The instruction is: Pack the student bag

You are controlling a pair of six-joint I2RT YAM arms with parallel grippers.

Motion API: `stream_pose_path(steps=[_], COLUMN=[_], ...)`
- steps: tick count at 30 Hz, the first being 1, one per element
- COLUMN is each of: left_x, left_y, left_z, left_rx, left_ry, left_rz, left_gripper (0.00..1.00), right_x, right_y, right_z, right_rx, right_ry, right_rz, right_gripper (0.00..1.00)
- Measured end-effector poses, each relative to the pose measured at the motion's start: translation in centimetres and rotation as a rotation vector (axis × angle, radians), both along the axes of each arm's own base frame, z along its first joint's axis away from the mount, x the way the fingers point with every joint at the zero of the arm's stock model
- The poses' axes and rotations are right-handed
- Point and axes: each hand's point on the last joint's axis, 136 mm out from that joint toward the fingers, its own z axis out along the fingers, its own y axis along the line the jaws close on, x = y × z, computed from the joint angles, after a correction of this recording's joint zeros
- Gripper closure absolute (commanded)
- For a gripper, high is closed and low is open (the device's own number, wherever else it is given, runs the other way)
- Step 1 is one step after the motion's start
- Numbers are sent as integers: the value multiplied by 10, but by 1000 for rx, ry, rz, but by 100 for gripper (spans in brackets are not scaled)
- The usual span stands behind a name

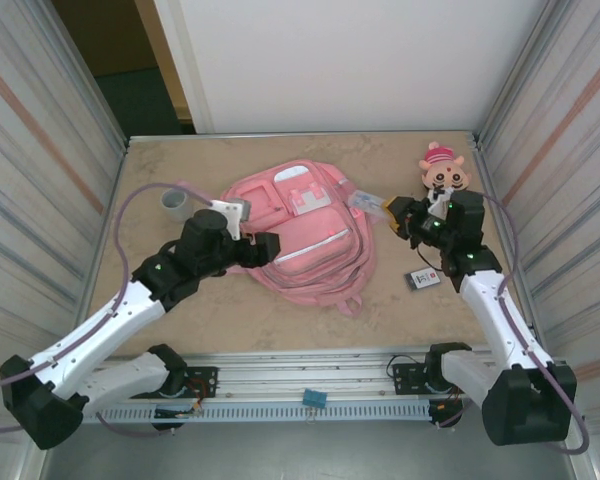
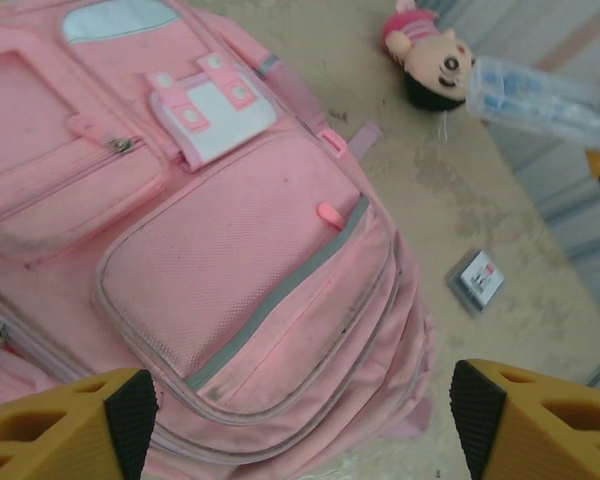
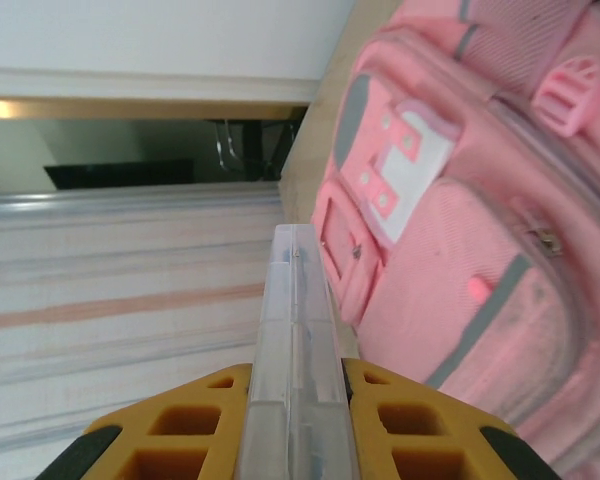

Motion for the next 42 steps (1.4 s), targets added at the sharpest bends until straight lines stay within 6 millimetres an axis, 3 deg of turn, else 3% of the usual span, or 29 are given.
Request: stream_pose_path(steps=[7, 13, 18, 25, 33, 39, 42], left_x=[0, -15, -18, 8, 34, 39, 36], left_y=[-29, -53, -75, -85, -93, -90, -92], left_z=[-12, -39, -74, -120, -125, -151, -155], left_rx=[255, 403, 531, 695, 754, 809, 814], left_ry=[-137, -224, -237, -201, -239, -194, -189], left_rz=[-237, -509, -680, -687, -625, -625, -634], left_gripper=[19, 19, 14, 9, 10, 32, 57], right_x=[-17, -32, -44, -55, -57, -57, -57], right_y=[-24, -24, -23, -22, -23, -23, -23], right_z=[-6, -3, 0, -5, -7, -8, -8], right_rx=[-43, -56, -61, -61, -62, -62, -63], right_ry=[25, 19, 16, 26, 24, 26, 26], right_rz=[-20, -9, -9, -9, -16, -16, -17], right_gripper=[88, 88, 88, 88, 88, 89, 89])
